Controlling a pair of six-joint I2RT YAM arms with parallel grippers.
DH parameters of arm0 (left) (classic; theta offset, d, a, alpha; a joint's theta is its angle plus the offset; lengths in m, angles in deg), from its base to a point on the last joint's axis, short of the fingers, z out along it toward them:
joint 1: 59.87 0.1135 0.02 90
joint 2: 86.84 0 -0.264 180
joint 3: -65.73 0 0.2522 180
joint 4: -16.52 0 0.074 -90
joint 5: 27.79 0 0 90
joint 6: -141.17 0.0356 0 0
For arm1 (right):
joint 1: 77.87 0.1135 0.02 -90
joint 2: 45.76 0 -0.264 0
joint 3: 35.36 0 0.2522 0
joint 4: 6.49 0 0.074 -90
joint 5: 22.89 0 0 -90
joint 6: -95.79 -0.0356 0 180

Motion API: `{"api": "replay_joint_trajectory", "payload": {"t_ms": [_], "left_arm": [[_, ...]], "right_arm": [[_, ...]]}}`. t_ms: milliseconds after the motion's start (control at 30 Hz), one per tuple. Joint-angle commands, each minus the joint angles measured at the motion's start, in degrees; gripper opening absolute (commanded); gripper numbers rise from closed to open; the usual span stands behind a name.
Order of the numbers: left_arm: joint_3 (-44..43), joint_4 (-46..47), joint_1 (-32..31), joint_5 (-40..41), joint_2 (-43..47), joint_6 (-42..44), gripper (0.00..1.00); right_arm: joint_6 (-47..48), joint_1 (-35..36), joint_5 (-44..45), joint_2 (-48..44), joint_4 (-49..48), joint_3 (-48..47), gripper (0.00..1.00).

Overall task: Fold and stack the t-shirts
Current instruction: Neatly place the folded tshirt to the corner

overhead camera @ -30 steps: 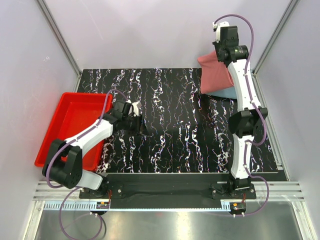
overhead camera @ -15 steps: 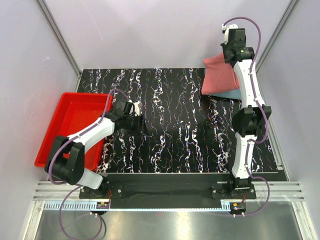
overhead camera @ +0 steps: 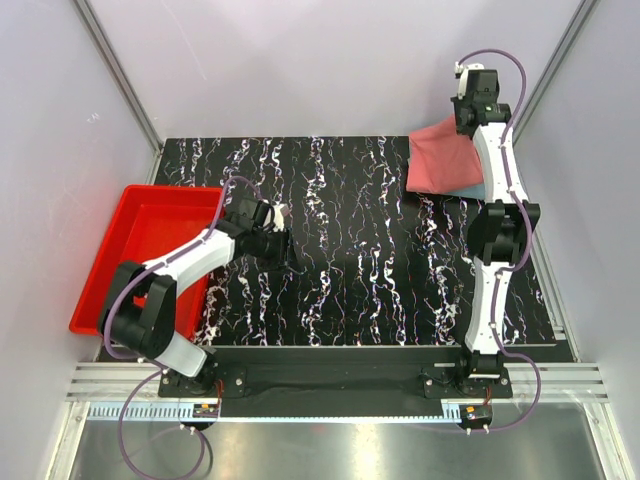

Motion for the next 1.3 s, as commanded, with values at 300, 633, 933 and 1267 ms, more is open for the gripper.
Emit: {"api": "replay_joint_trajectory", "payload": {"t_ms": [300,633,933,1267], "left_arm": [[-4.0,-0.3,-0.2,1.7,-1.8,0.6,0.43],[-6.3,-2.9,-0.9,4.1,-2.8,-0.2,0.43],[-7.9,-5.1,-2.8,6.8,-2.6,-3.0,0.43],[-7.8,-5.7,-4.7,9.8,2.3,-9.1,0.43]], "right_arm": [[-1.2,-5.1,-2.5,7.7,-10.9,-1.6,0.0],[-1.0,-7.5,-1.6,14.6,-18.2,-2.3,0.05],[-0.3,-8.7,11.4,17.6,-26.5,-1.5,0.64],[-10.4,-8.1,6.9,7.5,-23.7,-7.2,1.0]]}}
